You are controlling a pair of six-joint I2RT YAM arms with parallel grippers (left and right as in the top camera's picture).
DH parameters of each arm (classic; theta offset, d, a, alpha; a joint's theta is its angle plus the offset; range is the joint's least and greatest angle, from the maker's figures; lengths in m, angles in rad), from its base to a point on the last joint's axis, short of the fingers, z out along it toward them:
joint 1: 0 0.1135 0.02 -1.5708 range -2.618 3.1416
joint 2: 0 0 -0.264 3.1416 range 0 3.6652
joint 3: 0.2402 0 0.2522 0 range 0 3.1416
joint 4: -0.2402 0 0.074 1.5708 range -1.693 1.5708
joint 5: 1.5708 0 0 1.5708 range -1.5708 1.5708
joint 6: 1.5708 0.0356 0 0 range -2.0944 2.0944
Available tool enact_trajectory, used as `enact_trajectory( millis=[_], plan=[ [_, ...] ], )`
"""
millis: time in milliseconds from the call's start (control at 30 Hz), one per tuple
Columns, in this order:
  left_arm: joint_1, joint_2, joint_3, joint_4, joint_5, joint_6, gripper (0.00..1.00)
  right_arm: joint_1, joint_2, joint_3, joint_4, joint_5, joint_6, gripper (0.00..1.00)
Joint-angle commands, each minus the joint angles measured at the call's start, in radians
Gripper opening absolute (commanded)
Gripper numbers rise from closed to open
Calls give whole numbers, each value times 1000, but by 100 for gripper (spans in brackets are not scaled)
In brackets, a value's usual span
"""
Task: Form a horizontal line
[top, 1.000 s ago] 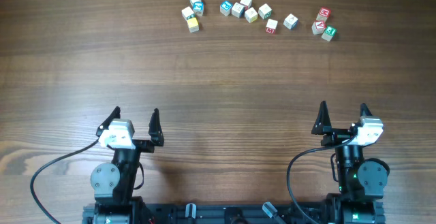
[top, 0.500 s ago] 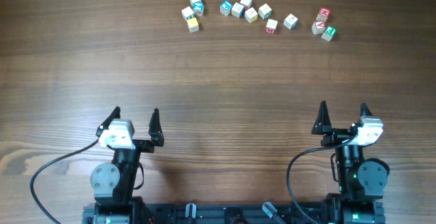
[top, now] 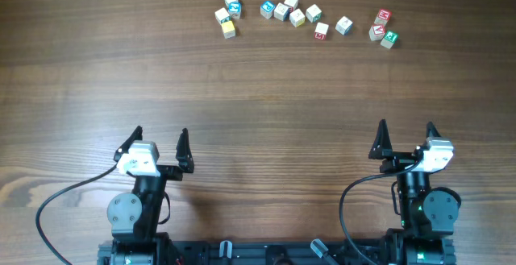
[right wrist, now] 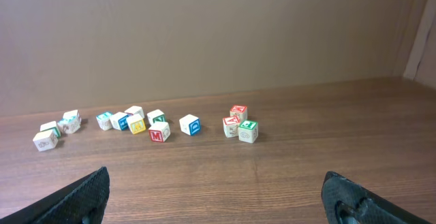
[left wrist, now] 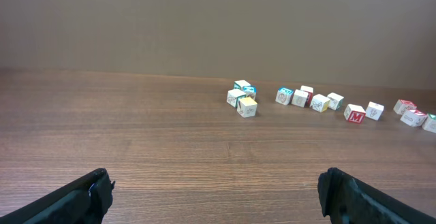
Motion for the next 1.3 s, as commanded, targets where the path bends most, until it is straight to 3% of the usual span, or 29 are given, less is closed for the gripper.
enact_trajectory(
  millis=[0, 600, 700, 767, 900, 1067, 1267],
  plan=[
    [-6, -8, -3, -7, -6, 2, 100, -4, -4, -1, 2, -16, 14, 100],
    [-6, -8, -3, -7, -6, 2, 100, -4, -4, -1, 2, -16, 14, 100],
    [-6, -8, -3, 52, 10, 30, 100, -4, -4, -1, 2, -16, 14, 100],
    [-5, -7, -3, 58, -45, 35, 100, -4, -4, -1, 2, -16, 14, 100],
    [-6, -7, 9, 115, 153, -6, 100, -4, -4, -1, 2, -16, 14, 100],
    [-6, 40, 172, -27, 189, -59, 100, -4, -4, -1, 2, -16, 14, 100],
    [-6, 271, 448, -193, 191, -59, 100, -4, -4, -1, 2, -16, 14, 100]
  ],
)
